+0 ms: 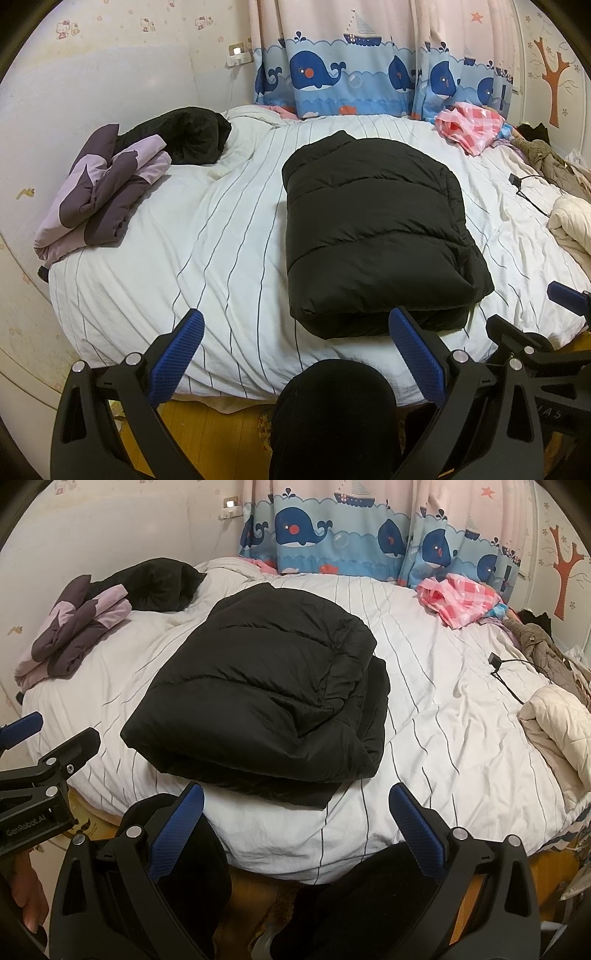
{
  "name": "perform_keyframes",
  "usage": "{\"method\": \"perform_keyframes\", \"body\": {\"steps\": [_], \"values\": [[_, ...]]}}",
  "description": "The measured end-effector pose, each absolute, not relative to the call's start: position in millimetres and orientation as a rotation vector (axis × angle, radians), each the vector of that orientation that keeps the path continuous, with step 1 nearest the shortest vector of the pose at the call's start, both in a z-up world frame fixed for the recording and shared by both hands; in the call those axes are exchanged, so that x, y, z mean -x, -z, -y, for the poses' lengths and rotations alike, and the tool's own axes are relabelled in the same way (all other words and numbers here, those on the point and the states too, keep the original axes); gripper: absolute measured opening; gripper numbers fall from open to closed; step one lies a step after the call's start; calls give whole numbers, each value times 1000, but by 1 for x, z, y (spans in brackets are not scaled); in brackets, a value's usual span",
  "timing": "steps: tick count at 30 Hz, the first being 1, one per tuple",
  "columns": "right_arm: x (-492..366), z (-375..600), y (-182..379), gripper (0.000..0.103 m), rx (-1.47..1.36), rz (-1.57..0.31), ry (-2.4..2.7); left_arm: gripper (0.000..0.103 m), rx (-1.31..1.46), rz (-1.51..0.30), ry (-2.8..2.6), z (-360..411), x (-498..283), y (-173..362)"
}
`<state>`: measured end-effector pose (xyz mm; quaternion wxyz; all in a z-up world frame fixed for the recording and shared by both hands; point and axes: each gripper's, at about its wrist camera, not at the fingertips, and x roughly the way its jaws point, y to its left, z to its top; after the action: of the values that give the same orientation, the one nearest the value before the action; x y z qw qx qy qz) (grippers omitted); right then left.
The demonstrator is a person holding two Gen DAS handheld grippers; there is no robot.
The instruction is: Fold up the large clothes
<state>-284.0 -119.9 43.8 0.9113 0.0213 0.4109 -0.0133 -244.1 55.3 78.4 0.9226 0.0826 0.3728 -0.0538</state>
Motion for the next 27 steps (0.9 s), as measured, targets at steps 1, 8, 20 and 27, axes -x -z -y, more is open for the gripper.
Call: {"method": "perform_keyframes", "body": {"steps": [1,8,20,27], "values": [[285,120,-44,97,-45,-844,28,96,-169,-762,109,-56,243,-79],[286,127,-52,97,-48,-818,30,96,-172,-748,108,-55,246,-83],[287,130,-57,97,-46,-810,33,96,-173,-742,106,-51,251,-82],[288,126,-59,97,-44,-799,39,96,-175,-738,103,-50,252,-83]]}}
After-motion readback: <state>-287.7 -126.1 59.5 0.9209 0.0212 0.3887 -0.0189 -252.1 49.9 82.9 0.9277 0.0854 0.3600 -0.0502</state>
